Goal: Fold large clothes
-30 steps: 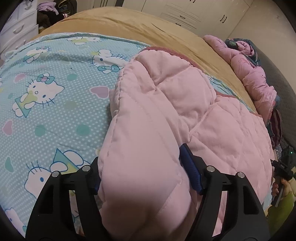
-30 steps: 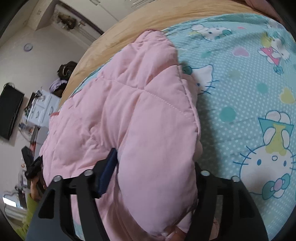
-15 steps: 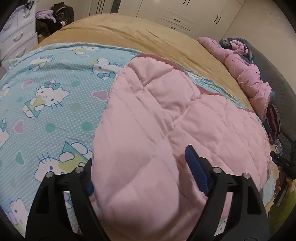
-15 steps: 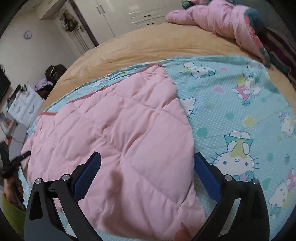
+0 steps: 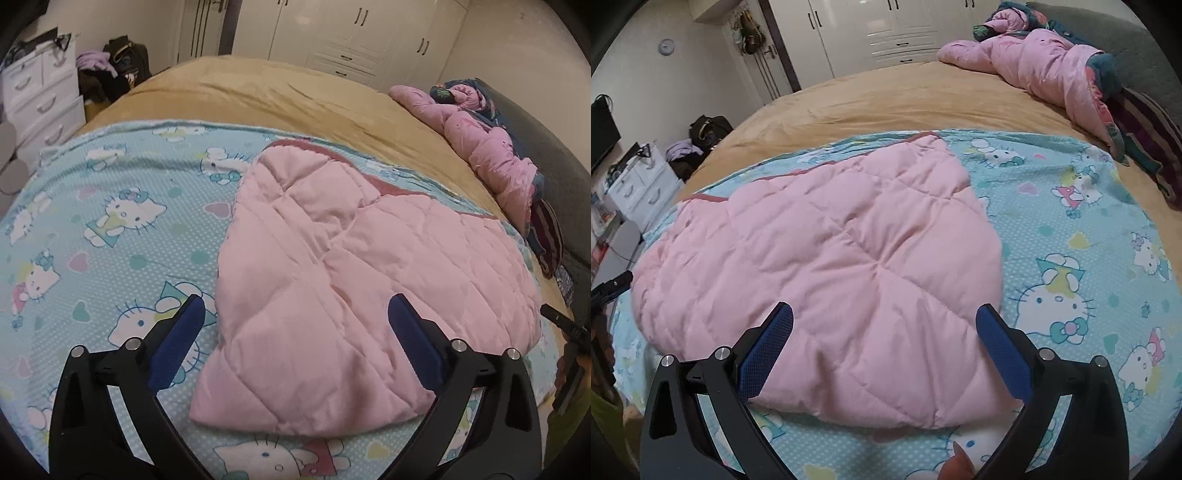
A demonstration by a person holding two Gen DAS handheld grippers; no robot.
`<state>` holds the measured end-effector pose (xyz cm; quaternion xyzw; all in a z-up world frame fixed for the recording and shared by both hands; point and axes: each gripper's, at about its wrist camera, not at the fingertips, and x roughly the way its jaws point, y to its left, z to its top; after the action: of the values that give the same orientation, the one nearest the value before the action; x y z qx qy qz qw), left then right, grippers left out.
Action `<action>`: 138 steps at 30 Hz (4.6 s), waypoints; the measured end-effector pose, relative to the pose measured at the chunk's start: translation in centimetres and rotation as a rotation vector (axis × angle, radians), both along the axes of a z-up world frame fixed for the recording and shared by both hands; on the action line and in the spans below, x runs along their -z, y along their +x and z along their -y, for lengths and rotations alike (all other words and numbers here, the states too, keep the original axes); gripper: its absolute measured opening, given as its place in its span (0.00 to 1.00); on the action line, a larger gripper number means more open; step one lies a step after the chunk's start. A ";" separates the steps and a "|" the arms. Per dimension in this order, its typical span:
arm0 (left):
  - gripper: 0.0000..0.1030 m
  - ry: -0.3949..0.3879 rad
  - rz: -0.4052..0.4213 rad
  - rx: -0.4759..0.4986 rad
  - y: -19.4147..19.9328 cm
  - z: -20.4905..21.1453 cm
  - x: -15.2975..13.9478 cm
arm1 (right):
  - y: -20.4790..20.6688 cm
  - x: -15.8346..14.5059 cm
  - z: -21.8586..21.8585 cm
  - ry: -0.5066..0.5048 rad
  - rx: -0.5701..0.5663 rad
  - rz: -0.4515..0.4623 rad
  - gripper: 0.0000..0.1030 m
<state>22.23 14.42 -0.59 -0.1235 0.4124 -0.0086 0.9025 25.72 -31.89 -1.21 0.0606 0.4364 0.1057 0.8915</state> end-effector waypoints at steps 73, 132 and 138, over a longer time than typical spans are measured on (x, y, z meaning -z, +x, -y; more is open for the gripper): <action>0.91 0.164 0.208 0.014 -22.8 16.1 -0.2 | -27.1 -2.1 -4.9 0.010 -0.015 0.301 0.96; 0.91 0.207 0.193 -0.011 -23.1 15.6 -0.1 | -27.5 -2.0 -5.7 0.006 -0.017 0.296 0.96; 0.91 0.211 0.191 -0.012 -23.2 15.5 -0.1 | -27.6 -1.8 -5.8 0.002 -0.018 0.295 0.96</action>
<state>-0.92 -1.12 -0.47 -0.0289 0.3227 0.0286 0.9456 -1.91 -26.04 0.63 0.0412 0.3012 0.1218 0.9448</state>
